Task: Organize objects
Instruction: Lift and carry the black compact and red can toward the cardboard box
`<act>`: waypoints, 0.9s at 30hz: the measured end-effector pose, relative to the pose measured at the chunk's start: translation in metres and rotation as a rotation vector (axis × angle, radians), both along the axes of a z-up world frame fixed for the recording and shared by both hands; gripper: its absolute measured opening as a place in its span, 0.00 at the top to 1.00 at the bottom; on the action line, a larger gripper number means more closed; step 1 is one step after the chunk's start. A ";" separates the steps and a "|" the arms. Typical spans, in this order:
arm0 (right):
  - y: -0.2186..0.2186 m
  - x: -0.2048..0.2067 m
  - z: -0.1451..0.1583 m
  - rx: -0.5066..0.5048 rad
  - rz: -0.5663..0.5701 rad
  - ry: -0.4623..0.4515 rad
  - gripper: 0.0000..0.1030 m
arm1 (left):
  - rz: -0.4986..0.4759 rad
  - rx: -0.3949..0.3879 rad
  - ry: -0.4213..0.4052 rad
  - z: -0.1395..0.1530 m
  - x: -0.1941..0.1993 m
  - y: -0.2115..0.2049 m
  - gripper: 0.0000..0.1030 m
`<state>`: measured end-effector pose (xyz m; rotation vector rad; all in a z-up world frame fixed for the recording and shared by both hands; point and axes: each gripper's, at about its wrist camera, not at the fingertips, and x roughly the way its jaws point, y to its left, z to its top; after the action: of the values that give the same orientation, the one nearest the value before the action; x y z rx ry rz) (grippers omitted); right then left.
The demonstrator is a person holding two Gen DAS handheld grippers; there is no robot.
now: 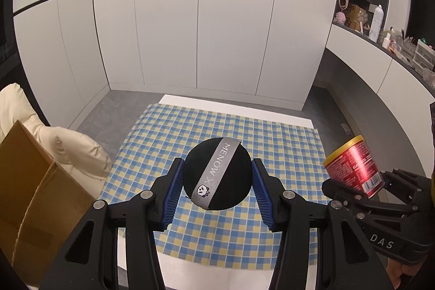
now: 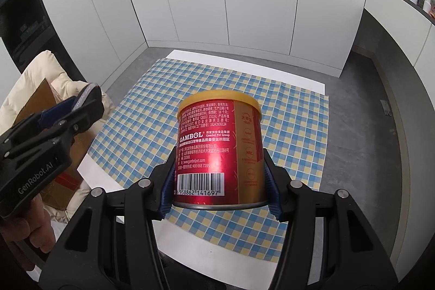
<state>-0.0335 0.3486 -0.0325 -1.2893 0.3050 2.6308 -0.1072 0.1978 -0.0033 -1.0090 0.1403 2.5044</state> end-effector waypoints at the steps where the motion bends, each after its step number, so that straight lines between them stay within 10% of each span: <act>1: 0.000 0.000 -0.001 0.002 0.001 0.000 0.45 | 0.000 0.002 0.003 0.001 0.000 -0.001 0.52; 27: -0.007 -0.018 -0.004 0.000 -0.015 0.016 0.45 | 0.038 0.000 0.019 0.006 -0.010 -0.031 0.52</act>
<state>-0.0517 0.3419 -0.0366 -1.2617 0.3158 2.6296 -0.1176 0.1669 0.0025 -0.9968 0.1275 2.5489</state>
